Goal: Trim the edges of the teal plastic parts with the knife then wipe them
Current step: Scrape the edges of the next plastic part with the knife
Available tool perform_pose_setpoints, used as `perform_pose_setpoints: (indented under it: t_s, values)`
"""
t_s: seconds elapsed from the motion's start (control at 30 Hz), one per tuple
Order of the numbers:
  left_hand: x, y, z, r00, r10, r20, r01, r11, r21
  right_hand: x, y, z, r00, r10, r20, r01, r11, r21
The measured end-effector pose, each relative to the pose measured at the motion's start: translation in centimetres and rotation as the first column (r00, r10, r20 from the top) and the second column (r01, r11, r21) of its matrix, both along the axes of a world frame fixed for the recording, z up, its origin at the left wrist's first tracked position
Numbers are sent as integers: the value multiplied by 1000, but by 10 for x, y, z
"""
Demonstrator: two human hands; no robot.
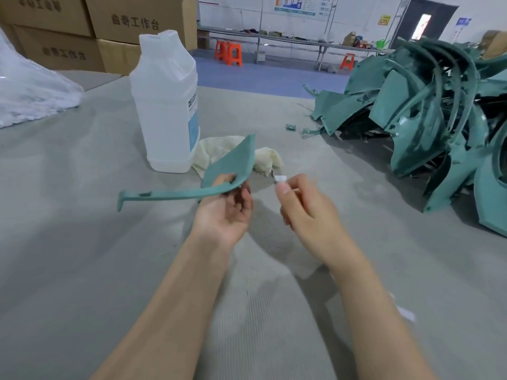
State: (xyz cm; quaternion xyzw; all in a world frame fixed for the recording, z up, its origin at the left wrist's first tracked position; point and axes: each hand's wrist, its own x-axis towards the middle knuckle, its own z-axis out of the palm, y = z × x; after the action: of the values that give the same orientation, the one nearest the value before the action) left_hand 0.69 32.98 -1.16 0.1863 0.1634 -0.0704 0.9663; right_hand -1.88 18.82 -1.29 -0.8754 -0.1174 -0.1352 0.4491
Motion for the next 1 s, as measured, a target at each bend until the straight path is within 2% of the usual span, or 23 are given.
perform_pose_setpoints:
  t_s: [0.1, 0.23, 0.53, 0.87, 1.0]
  values:
    - [1, 4, 3, 999, 1, 44, 2, 998, -64, -8, 11, -4, 996, 78, 38, -72, 987, -145]
    - [3, 8, -1, 997, -22, 76, 30, 995, -99, -12, 19, -1, 989, 136, 67, -124, 979, -160]
    - [-5, 5, 6, 996, -62, 58, 72, 979, -193, -14, 24, 0, 991, 97, 96, -80, 984, -162]
    - [-3, 7, 5, 998, -54, 32, 60, 978, -198, -13, 26, -4, 989, 45, 140, -19, 984, -176]
    - [-4, 5, 6, 998, -10, 60, 16, 995, -102, -11, 23, -3, 991, 5, 130, 17, 985, -170]
